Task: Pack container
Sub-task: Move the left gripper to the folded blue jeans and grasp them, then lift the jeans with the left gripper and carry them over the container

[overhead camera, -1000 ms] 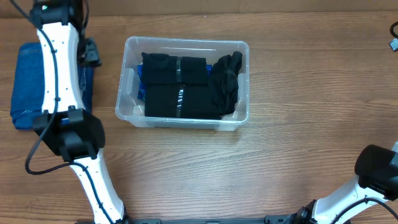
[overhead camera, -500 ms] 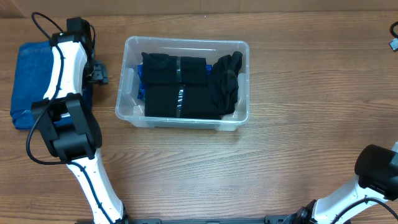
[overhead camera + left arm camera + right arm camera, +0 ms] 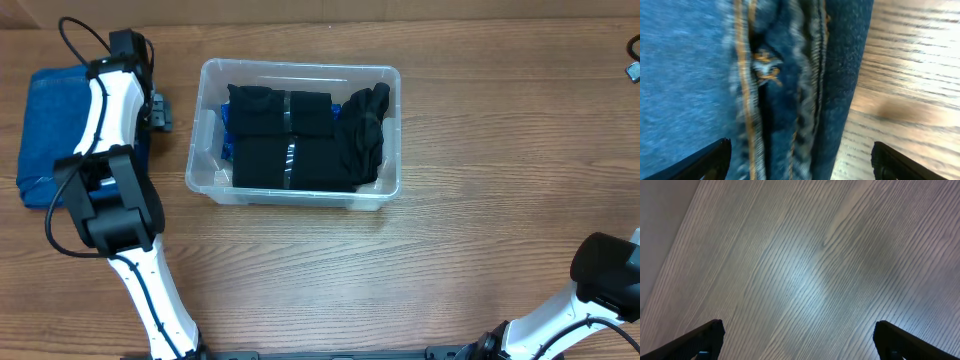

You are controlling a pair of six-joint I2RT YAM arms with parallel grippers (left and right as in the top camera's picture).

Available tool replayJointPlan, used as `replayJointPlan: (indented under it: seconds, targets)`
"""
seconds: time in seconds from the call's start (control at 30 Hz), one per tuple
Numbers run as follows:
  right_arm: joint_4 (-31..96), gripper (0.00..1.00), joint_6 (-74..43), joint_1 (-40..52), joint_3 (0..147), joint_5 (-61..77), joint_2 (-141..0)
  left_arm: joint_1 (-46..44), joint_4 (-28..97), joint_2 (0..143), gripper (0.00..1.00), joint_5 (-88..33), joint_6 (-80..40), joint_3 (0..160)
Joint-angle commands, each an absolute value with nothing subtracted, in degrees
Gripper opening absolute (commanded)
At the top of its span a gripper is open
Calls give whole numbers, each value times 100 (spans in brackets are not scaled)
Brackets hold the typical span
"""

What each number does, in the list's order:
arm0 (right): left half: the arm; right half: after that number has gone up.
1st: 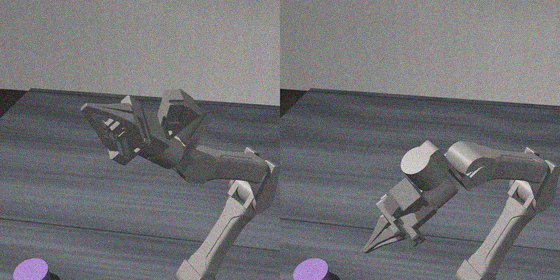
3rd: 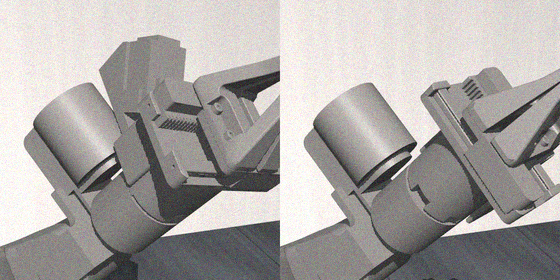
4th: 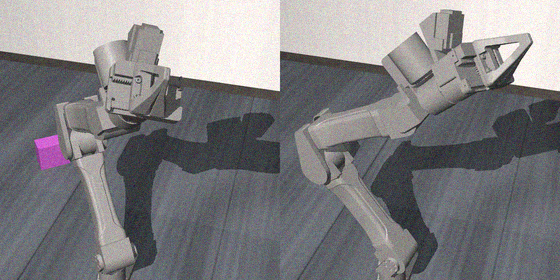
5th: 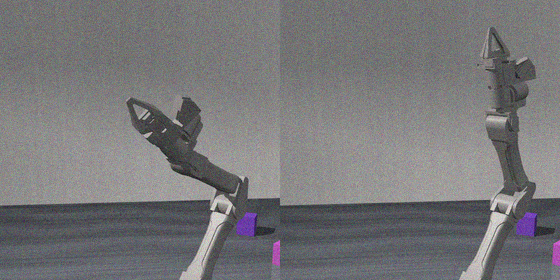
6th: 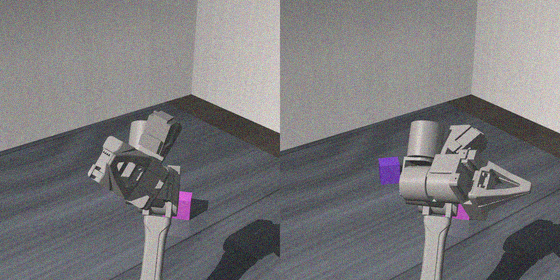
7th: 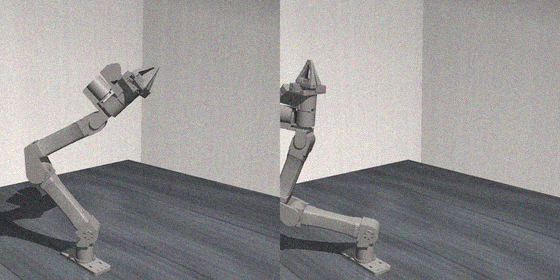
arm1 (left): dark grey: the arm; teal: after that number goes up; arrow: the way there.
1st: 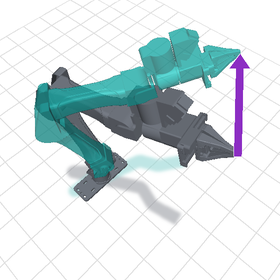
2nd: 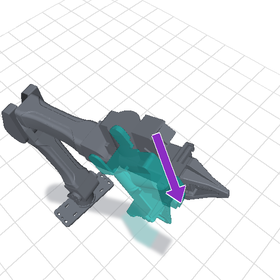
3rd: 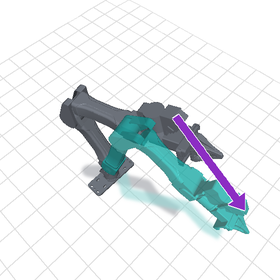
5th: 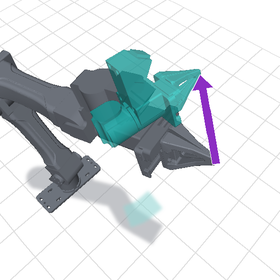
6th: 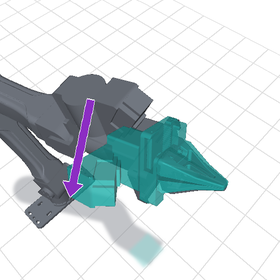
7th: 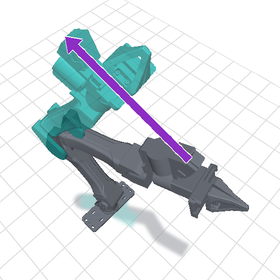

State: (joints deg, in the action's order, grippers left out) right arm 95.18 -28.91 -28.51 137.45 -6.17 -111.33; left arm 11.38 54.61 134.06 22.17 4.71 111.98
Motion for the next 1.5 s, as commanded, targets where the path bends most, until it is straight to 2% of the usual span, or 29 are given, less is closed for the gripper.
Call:
replayJointPlan:
  seconds: [0.0,0.23,0.27,0.33,0.43,0.53,0.77,1.1,1.47]
  targets:
    - [9500,100,-2888,-2862,13802,-635,-11102,1162,5415,13657,89,2292,554,11181]
    - [9500,100,-2888,-2862,13802,-635,-11102,1175,5389,14003,86,2355,309,11181]
    - [9500,100,-2888,-2862,13802,-633,-11102,1186,5384,14016,79,2401,207,11181]
    - [9500,100,-2888,-2862,13802,-635,-11102,1240,5382,14025,60,2447,-30,11181]
    - [9500,100,-2888,-2862,13802,-635,-11102,1343,5398,14025,40,2458,-287,11181]
    - [9500,100,-2888,-2862,13802,-635,-11102,1358,5437,14022,4,2460,-390,11181]
    - [9500,100,-2888,-2862,13802,-635,-11102,1210,6097,13981,4,2320,-648,11764]
    - [9500,100,-2888,-2862,13802,-635,-11102,1035,8311,13981,4,2086,-690,14785]
    - [9500,100,-2888,-2862,13802,-635,-11102,744,9380,13970,4,1796,-687,17307]
